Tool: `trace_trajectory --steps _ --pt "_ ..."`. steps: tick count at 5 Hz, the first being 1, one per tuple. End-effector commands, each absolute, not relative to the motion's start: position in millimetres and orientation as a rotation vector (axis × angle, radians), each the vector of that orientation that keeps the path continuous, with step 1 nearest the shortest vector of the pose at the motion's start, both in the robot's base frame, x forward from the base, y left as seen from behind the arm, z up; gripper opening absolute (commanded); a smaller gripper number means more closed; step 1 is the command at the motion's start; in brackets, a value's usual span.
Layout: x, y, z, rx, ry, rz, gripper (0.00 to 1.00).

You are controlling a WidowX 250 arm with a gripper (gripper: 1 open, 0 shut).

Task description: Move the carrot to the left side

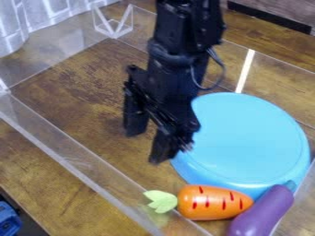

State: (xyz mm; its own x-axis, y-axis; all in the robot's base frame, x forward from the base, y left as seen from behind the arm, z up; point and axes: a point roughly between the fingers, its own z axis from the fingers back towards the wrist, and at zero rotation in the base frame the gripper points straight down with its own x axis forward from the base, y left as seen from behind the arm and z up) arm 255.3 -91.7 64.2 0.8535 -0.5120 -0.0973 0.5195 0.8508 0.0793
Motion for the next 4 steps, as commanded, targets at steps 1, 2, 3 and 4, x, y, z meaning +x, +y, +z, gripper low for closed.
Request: trace_trajectory --steps 1,2,3,4 --pt "256 -110 62.3 0.12 0.005 -0.728 1.0" --pt "253 -119 44.8 0.145 -0.021 -0.888 1.0" --pt "253 -119 31.5 0.145 -0.039 -0.948 1.0" --pt "253 -116 36.5 0.179 -0.047 -0.985 1.0"
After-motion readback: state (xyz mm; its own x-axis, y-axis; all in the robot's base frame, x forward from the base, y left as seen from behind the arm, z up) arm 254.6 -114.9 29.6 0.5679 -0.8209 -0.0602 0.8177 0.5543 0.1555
